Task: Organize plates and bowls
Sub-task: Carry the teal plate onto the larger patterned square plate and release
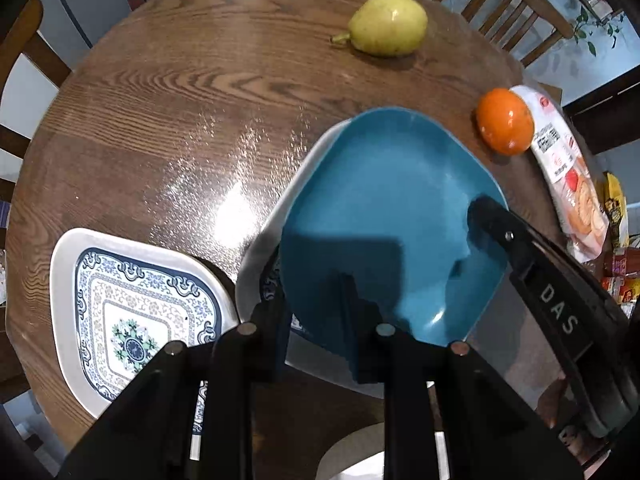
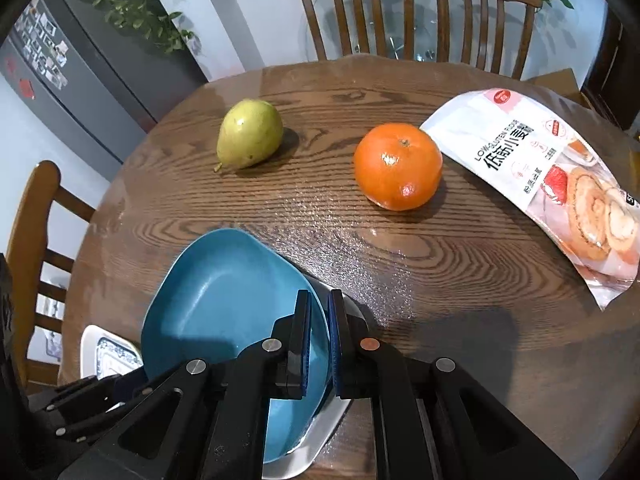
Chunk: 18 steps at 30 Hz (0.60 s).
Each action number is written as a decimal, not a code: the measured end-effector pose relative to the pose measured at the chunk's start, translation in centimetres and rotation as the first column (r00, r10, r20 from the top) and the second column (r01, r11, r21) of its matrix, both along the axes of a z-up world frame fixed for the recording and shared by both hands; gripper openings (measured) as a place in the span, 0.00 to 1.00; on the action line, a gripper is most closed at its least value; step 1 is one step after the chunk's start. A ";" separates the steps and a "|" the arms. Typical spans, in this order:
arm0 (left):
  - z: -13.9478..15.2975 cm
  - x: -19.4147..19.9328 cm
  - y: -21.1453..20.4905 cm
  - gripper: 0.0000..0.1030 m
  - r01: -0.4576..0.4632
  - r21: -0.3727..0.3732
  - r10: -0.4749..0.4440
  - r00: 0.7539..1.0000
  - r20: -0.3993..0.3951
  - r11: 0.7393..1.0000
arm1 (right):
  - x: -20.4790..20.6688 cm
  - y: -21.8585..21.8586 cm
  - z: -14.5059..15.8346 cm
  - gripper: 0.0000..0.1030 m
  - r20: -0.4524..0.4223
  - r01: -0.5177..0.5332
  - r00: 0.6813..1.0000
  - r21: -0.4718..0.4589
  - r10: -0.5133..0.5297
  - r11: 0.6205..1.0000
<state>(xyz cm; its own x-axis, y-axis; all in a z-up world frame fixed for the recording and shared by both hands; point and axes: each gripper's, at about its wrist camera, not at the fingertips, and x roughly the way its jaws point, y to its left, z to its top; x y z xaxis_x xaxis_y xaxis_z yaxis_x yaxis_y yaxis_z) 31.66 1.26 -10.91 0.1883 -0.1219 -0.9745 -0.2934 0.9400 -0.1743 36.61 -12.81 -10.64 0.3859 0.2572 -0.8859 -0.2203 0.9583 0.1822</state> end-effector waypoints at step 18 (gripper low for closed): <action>2.5 -0.6 0.9 0.40 0.025 -0.033 -0.023 0.999 0.049 0.999 | -0.4 0.5 0.2 0.26 -0.013 0.020 1.000 -0.053 -0.021 0.998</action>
<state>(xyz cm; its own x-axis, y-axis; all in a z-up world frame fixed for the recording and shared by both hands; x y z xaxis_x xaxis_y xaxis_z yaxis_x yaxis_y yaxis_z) 31.04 2.13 -8.38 0.2318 -0.1591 -0.9597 -0.2613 0.9401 -0.2189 36.23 -12.29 -10.48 0.3788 0.2020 -0.9032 -0.1984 0.9709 0.1339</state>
